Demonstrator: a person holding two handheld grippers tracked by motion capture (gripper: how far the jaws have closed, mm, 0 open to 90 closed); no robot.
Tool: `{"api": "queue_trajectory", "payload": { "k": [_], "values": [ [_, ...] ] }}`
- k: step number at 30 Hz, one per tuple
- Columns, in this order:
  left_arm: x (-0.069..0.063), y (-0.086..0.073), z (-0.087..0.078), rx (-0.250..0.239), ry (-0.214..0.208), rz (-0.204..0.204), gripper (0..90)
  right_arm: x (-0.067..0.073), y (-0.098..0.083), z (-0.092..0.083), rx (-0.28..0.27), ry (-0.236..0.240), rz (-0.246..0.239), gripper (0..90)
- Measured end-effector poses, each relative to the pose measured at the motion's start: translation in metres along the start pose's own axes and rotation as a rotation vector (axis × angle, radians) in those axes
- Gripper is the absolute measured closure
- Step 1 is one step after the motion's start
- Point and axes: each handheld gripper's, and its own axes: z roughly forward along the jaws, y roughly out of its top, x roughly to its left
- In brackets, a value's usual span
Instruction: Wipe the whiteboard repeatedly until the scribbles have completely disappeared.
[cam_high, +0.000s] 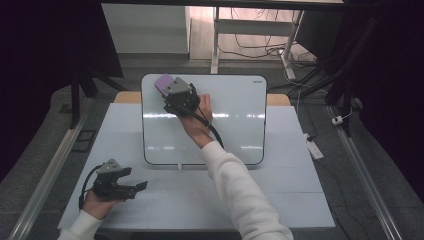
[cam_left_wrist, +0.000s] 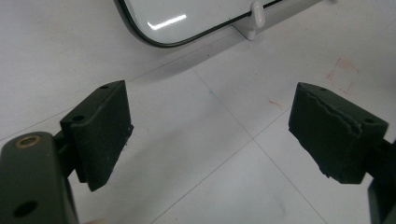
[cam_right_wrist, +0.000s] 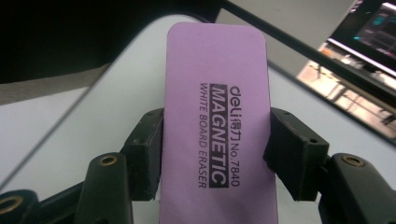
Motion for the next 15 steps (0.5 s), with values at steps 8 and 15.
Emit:
{"api": "queue_trajectory", "payload": {
  "k": [8,15],
  "values": [
    [-0.002,0.0,-0.001,-0.002,0.002,0.006,14.3,-0.039,-0.005,-0.021,0.018,-0.101,0.077,40.4],
    [-0.002,0.001,0.0,0.0,0.0,0.004,14.3,-0.018,-0.004,-0.012,0.018,-0.053,0.038,40.4]
  ]
}}
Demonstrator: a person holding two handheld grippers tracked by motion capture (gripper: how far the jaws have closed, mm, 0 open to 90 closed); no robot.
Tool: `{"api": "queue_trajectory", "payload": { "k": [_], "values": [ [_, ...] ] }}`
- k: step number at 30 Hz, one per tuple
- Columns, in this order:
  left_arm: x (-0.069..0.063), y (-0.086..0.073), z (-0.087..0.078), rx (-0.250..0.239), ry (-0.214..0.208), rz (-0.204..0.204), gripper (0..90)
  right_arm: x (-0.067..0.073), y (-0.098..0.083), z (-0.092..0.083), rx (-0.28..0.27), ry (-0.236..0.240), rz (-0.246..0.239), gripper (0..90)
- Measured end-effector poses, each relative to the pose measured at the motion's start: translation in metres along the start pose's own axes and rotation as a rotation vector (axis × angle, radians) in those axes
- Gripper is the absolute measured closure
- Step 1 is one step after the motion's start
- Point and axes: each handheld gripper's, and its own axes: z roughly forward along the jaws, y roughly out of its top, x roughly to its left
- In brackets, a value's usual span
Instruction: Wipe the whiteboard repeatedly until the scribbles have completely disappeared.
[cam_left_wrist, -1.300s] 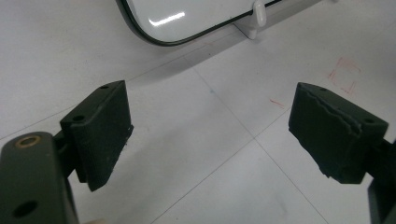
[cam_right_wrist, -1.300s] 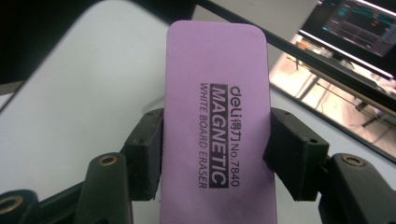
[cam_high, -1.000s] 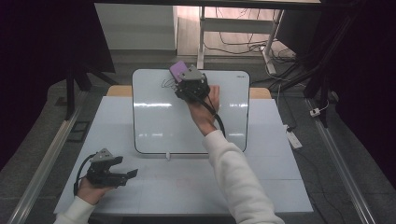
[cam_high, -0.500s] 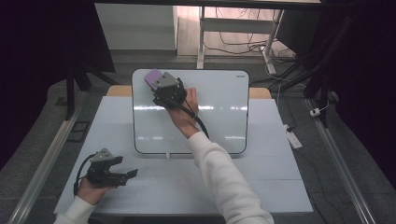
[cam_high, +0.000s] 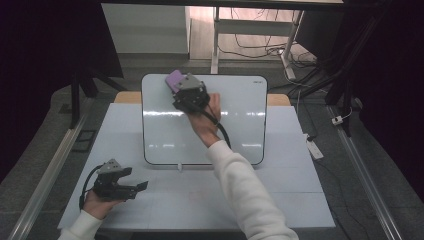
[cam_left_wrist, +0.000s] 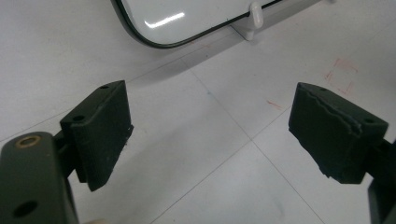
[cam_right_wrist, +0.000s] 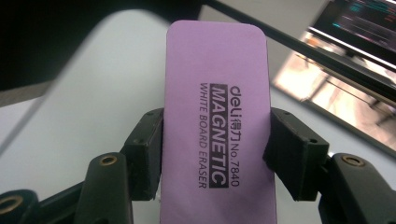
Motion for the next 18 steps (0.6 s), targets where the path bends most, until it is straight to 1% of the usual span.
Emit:
{"api": "queue_trajectory", "payload": {
  "k": [1,2,4,5,7,8,9,10,11,12,13,15,16,17,18],
  "values": [
    [0.0,0.0,0.0,-0.001,0.0,0.0,14.3,0.011,0.001,0.005,-0.007,0.027,-0.024,40.4],
    [0.0,0.0,0.0,0.0,0.0,-0.001,14.3,0.019,0.002,0.008,-0.008,0.052,-0.044,40.4],
    [0.0,0.0,-0.001,-0.001,0.002,-0.002,14.3,0.029,0.004,0.012,-0.011,0.066,-0.069,40.4],
    [0.001,-0.001,-0.001,-0.001,0.002,-0.002,14.4,0.03,0.005,0.013,-0.009,0.065,-0.077,40.4],
    [0.001,-0.001,0.0,0.0,0.002,-0.002,14.3,0.024,0.006,0.013,-0.013,0.083,-0.036,40.4],
    [0.0,-0.001,-0.001,0.0,0.002,-0.002,14.3,0.021,0.006,0.012,-0.015,0.069,-0.036,40.4],
    [0.0,-0.001,-0.001,-0.001,0.003,-0.002,14.3,0.018,0.007,0.01,-0.017,0.043,-0.041,40.3],
    [0.0,-0.001,-0.001,-0.003,0.003,-0.002,14.3,0.013,0.007,0.008,-0.018,0.022,-0.035,40.4],
    [0.0,-0.001,-0.001,-0.003,0.003,-0.003,14.3,0.005,0.007,0.005,-0.017,-0.009,-0.012,40.3],
    [0.0,-0.001,-0.001,-0.003,0.004,-0.002,14.3,0.0,0.007,0.003,-0.021,-0.027,0.003,40.3],
    [0.0,-0.001,-0.001,-0.003,0.004,-0.002,14.3,-0.01,0.006,0.0,-0.029,-0.043,0.04,40.3],
    [0.0,-0.001,-0.001,-0.003,0.002,0.001,14.3,-0.02,0.005,-0.002,-0.039,-0.045,0.091,40.4],
    [0.0,0.0,-0.001,-0.002,0.001,0.002,14.3,-0.022,0.005,-0.002,-0.043,-0.036,0.105,40.3],
    [0.0,0.0,-0.001,0.0,0.001,0.002,14.3,-0.02,0.006,0.0,-0.044,-0.04,0.089,40.4],
    [0.0,0.0,0.0,0.0,0.002,0.002,14.3,-0.017,0.006,0.001,-0.045,-0.032,0.071,40.3]
  ]
}}
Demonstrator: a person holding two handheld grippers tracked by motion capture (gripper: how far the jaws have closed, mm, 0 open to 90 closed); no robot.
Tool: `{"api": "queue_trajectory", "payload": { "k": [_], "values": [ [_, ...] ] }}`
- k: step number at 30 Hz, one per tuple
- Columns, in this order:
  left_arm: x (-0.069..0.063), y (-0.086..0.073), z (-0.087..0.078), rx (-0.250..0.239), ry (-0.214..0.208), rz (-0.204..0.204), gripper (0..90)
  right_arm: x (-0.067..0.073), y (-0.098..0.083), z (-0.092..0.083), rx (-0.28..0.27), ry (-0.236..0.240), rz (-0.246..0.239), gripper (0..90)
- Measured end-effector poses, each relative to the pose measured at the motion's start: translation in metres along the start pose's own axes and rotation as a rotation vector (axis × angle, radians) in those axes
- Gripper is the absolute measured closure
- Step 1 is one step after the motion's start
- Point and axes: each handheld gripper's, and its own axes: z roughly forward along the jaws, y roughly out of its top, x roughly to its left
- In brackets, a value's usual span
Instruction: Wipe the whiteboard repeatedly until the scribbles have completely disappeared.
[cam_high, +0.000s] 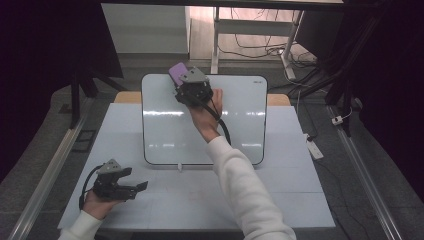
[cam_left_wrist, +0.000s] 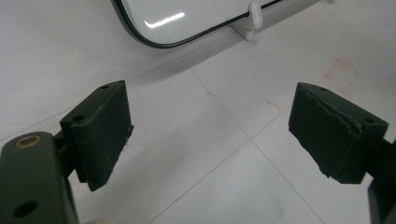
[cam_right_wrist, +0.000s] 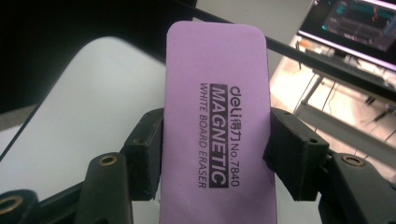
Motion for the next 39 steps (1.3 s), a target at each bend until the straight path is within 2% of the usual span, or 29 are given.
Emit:
{"api": "queue_trajectory", "payload": {
  "k": [2,5,7,8,9,10,12,17,19,22,24,26,28,32,35,38,39],
  "values": [
    [0.0,0.0,0.0,0.0,0.0,-0.001,14.3,0.014,0.0,0.005,0.0,0.046,-0.036,40.4],
    [0.0,0.0,0.0,0.002,-0.002,-0.003,14.3,0.045,-0.002,0.014,0.014,0.131,-0.108,40.4],
    [0.0,0.0,0.0,0.001,-0.002,-0.002,14.3,0.057,-0.003,0.016,0.024,0.151,-0.151,40.4],
    [0.0,0.0,0.0,0.001,-0.001,-0.002,14.3,0.06,-0.003,0.015,0.027,0.143,-0.168,40.4],
    [0.0,0.0,-0.001,0.001,-0.001,-0.002,14.3,0.058,-0.002,0.015,0.029,0.145,-0.165,40.4],
    [0.0,0.0,-0.001,0.001,0.0,-0.002,14.3,0.054,-0.002,0.015,0.025,0.14,-0.142,40.4],
    [-0.001,0.0,-0.001,-0.002,0.001,-0.001,14.3,0.037,0.0,0.011,0.012,0.083,-0.111,40.4],
    [0.0,0.0,-0.001,-0.003,0.0,-0.001,14.4,-0.01,0.001,-0.005,0.013,-0.048,0.006,40.4],
    [0.0,0.0,0.0,-0.002,0.0,-0.002,14.3,-0.023,-0.002,-0.011,0.016,-0.072,0.021,40.4],
    [0.0,0.0,0.0,-0.002,-0.001,-0.001,14.3,-0.033,-0.008,-0.018,0.022,-0.101,0.014,40.4],
    [0.0,0.001,0.0,0.0,0.0,-0.001,14.3,-0.035,-0.012,-0.02,0.021,-0.103,0.023,40.4],
    [-0.001,0.001,0.001,0.002,0.0,-0.001,14.3,-0.03,-0.011,-0.018,0.017,-0.097,0.015,40.4],
    [-0.001,0.001,0.002,0.003,0.0,0.001,14.3,-0.019,-0.009,-0.013,0.022,-0.076,-0.006,40.4],
    [0.0,0.001,0.001,0.002,-0.002,-0.003,14.3,0.017,-0.002,0.005,0.013,-0.013,-0.068,40.4],
    [0.001,0.001,0.001,0.001,-0.001,-0.006,14.3,0.047,0.001,0.016,0.03,0.059,-0.126,40.4],
    [0.001,0.0,0.001,0.0,-0.003,-0.004,14.3,0.061,0.001,0.016,0.047,0.081,-0.167,40.4],
    [0.001,0.0,0.0,0.0,-0.005,-0.004,14.3,0.057,0.001,0.014,0.048,0.094,-0.162,40.4]
  ]
}}
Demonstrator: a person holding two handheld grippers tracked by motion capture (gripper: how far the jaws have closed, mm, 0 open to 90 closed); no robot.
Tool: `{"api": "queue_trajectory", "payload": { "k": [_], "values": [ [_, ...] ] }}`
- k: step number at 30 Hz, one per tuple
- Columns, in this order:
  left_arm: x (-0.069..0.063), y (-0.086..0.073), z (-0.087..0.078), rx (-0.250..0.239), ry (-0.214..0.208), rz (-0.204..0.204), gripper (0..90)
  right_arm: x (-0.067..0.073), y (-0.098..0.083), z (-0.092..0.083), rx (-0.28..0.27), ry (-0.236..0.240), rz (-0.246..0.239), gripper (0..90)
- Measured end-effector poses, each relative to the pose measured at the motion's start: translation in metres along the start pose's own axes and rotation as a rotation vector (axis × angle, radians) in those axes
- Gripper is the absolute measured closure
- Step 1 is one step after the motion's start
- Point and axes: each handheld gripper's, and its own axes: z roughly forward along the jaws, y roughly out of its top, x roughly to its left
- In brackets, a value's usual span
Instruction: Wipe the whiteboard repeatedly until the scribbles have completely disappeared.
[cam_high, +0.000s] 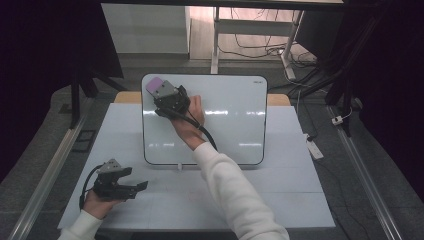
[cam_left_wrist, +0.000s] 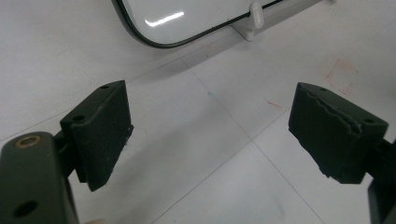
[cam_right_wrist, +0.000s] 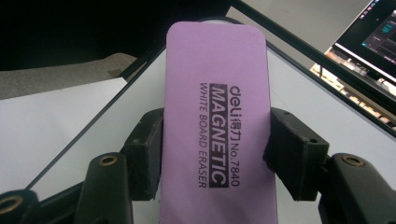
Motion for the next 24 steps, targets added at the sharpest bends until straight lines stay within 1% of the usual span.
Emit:
{"api": "queue_trajectory", "payload": {
  "k": [1,3,4,5,6,7,9,10,11,12,14,16,17,18,19,20,21,22,23,24],
  "values": [
    [0.0,0.0,0.0,-0.002,0.001,0.002,14.3,-0.004,-0.001,-0.002,0.001,0.003,0.017,40.4],
    [-0.001,0.0,-0.001,-0.005,0.005,0.002,14.3,-0.017,-0.005,-0.008,0.003,-0.035,0.046,40.4],
    [-0.001,0.0,-0.001,-0.005,0.005,0.002,14.4,-0.026,-0.008,-0.013,0.003,-0.054,0.066,40.4],
    [-0.001,0.0,-0.001,-0.005,0.005,0.001,14.4,-0.039,-0.013,-0.02,0.003,-0.083,0.091,40.4],
    [-0.001,0.0,-0.001,-0.005,0.007,0.001,14.3,-0.047,-0.017,-0.025,0.006,-0.102,0.1,40.4],
    [0.0,0.0,-0.001,-0.005,0.008,0.001,14.3,-0.057,-0.023,-0.031,0.004,-0.125,0.123,40.4],
    [-0.001,0.0,-0.001,-0.004,0.007,-0.002,14.4,-0.081,-0.039,-0.049,0.011,-0.185,0.164,40.3],
    [-0.001,0.0,-0.001,-0.002,0.006,-0.002,14.4,-0.091,-0.048,-0.056,0.005,-0.2,0.193,40.4],
    [-0.001,0.001,0.0,0.001,0.006,0.0,14.4,-0.101,-0.057,-0.064,0.006,-0.219,0.212,40.4],
    [-0.001,0.001,0.0,0.002,0.006,-0.001,14.3,-0.108,-0.065,-0.072,0.01,-0.237,0.227,40.4],
    [-0.003,0.003,0.002,0.001,0.004,0.0,14.1,-0.116,-0.08,-0.084,0.02,-0.248,0.249,40.4],
    [-0.004,0.004,0.002,0.0,0.003,0.001,14.2,-0.119,-0.091,-0.095,0.024,-0.241,0.256,40.3],
    [-0.005,0.005,0.003,-0.004,0.0,0.0,14.2,-0.119,-0.094,-0.099,0.017,-0.228,0.266,40.4],
    [-0.005,0.006,0.003,-0.006,0.001,0.001,14.3,-0.118,-0.098,-0.108,-0.008,-0.208,0.279,40.3],
    [-0.005,0.006,0.003,-0.008,0.001,0.004,14.4,-0.116,-0.1,-0.113,-0.021,-0.202,0.279,40.4],
    [-0.005,0.006,0.003,-0.009,0.0,0.003,14.8,-0.114,-0.103,-0.122,-0.038,-0.182,0.288,40.3],
    [-0.005,0.007,0.003,-0.01,-0.002,0.002,15.0,-0.111,-0.106,-0.127,-0.049,-0.159,0.306,40.3],
    [-0.005,0.008,0.003,-0.013,-0.004,0.002,15.3,-0.106,-0.11,-0.134,-0.056,-0.13,0.311,40.4],
    [-0.006,0.009,0.004,-0.015,-0.006,0.003,15.7,-0.103,-0.113,-0.138,-0.054,-0.119,0.307,40.4],
    [-0.007,0.01,0.004,-0.019,-0.011,0.004,15.9,-0.097,-0.119,-0.145,-0.053,-0.092,0.305,40.3]
  ]
}}
